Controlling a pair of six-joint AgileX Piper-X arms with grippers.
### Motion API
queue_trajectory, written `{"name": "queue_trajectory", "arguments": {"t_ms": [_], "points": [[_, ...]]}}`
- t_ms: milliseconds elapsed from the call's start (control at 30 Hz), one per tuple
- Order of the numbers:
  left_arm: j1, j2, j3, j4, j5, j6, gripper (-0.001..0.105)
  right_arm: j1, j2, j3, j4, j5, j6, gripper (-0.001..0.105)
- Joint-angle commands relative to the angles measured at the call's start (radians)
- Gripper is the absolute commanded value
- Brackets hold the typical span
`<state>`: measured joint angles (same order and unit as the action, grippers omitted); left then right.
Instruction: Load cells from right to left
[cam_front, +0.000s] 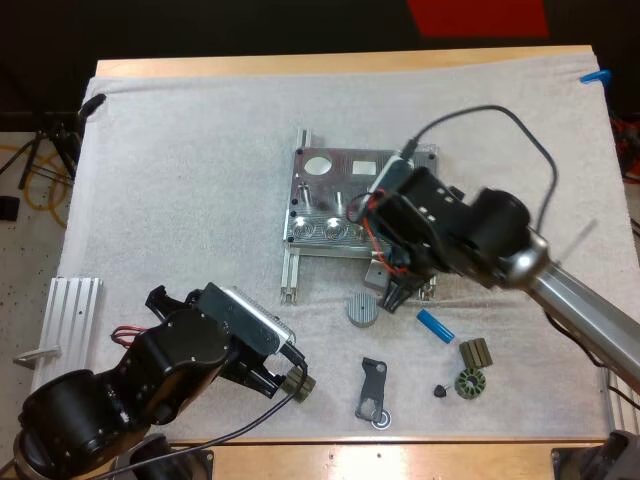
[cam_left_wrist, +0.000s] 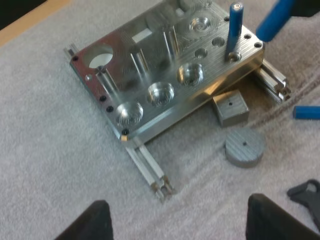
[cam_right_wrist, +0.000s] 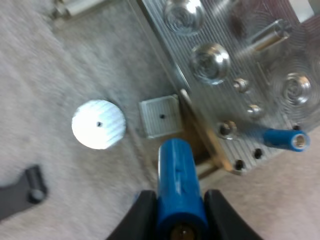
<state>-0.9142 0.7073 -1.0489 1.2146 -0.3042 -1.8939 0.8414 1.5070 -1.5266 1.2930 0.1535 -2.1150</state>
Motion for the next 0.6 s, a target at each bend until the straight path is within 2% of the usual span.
{"name": "queue_trajectory", "arguments": {"t_ms": [0, 167, 367, 500, 567], "points": [[-0.002, -0.001, -0.001, 0.012, -0.022, 0.001, 0.057, 0.000, 0.029, -0.044, 0.040, 0.032, -0.030, 0.005], [-0.002, -0.001, -0.001, 0.015, -0.022, 0.001, 0.057, -0.013, 0.101, -0.127, 0.091, 0.034, -0.040, 0.005], [-0.002, -0.001, -0.001, 0.024, -0.022, 0.022, 0.057, -0.108, 0.150, -0.171, 0.114, 0.020, -0.043, 0.005], [-0.002, -0.001, -0.001, 0.024, -0.022, 0.038, 0.057, -0.170, 0.154, -0.171, 0.107, -0.072, -0.043, 0.005], [-0.002, -0.001, -0.001, 0.024, -0.022, 0.040, 0.057, -0.184, 0.154, -0.171, 0.088, -0.079, -0.043, 0.005]]}}
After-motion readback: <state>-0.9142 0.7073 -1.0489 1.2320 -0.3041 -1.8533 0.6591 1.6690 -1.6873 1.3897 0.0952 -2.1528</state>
